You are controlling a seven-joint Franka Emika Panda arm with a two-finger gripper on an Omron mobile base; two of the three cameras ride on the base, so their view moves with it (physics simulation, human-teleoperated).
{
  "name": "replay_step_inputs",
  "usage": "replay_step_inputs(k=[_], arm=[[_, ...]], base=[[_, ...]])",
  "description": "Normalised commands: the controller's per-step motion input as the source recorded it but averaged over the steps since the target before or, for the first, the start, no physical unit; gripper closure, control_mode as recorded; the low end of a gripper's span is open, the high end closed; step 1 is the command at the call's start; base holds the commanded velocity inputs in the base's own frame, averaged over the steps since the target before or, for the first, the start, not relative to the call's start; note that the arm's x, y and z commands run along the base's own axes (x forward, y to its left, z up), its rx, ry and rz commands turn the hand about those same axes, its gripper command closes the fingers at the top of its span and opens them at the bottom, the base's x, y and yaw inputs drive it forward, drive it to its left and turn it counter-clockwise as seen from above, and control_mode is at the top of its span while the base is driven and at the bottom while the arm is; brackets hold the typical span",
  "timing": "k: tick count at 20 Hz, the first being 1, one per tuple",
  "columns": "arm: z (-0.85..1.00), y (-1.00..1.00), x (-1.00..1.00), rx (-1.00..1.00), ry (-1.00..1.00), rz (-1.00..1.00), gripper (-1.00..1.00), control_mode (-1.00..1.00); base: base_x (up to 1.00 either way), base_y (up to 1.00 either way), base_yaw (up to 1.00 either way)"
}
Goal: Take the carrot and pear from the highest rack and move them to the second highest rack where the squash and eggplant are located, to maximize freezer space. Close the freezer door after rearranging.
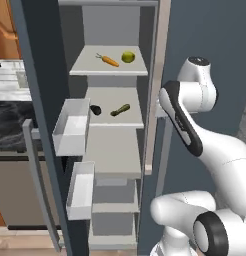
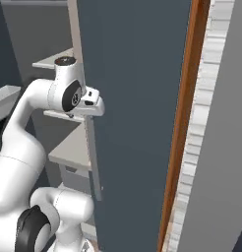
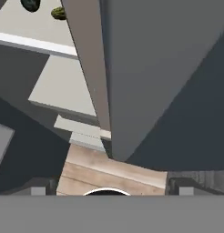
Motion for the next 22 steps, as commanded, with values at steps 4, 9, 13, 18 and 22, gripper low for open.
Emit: replay_step_inputs(k=[4,9,13,18,22], arm=[[0.0,0.0,0.0,0.0,0.0,0.0,-1.0,1.0],[0.0,0.0,0.0,0.0,0.0,0.0,-1.0,1.0],[0.0,0.0,0.0,0.0,0.0,0.0,-1.0,1.0],[0.0,0.0,0.0,0.0,0.0,0.0,-1.0,1.0],[0.0,0.0,0.0,0.0,0.0,0.0,-1.0,1.0]], base=[[0.0,0.13,0.53],[0.01,0.0,0.34],[0.31,0.0,0.18],[0.41,-0.14,0.09],[0.5,-0.05,0.08]])
